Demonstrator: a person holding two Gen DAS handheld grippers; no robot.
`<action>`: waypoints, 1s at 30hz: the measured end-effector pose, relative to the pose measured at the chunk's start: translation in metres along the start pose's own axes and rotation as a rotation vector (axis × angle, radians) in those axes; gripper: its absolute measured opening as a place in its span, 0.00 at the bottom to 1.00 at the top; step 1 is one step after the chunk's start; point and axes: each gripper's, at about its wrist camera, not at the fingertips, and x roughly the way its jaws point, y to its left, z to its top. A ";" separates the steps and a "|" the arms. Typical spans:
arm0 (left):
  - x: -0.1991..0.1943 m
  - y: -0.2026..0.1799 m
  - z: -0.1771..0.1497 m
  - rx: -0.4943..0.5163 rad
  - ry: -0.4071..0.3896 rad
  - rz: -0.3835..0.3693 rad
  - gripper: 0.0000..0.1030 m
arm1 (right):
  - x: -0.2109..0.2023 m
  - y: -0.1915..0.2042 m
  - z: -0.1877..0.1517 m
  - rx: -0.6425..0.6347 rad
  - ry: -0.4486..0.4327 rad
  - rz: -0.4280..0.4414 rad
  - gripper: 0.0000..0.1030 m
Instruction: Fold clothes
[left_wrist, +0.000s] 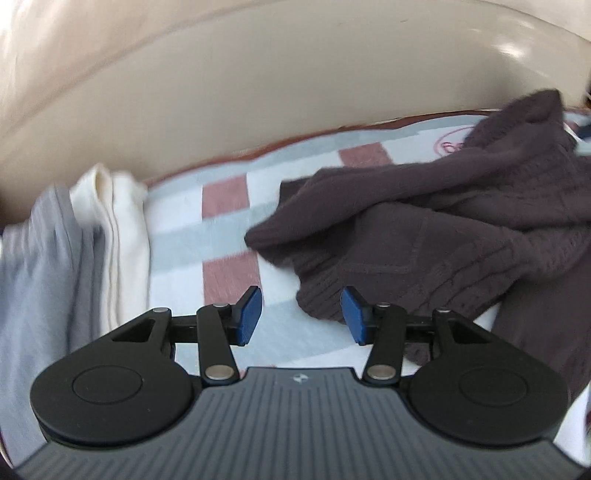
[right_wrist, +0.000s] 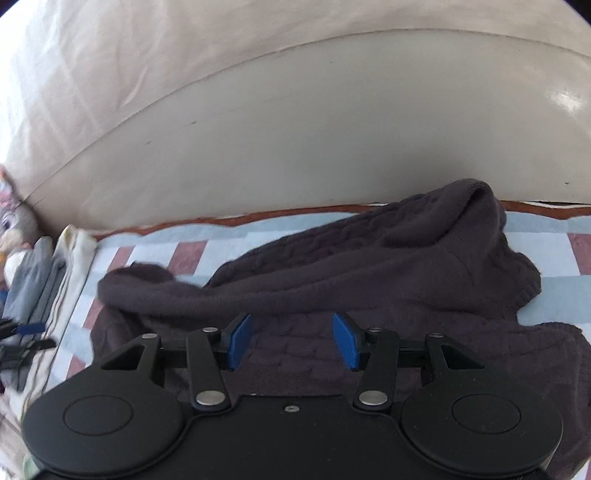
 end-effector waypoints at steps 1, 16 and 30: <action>-0.004 -0.001 -0.001 0.025 -0.026 -0.002 0.47 | 0.004 0.002 0.001 0.007 0.007 0.002 0.53; 0.025 -0.077 0.010 0.102 -0.041 -0.235 0.53 | -0.139 0.009 -0.135 0.268 -0.271 -0.136 0.53; -0.171 -0.051 0.067 0.278 -0.109 -0.091 0.66 | -0.150 0.026 -0.184 0.288 -0.261 -0.191 0.57</action>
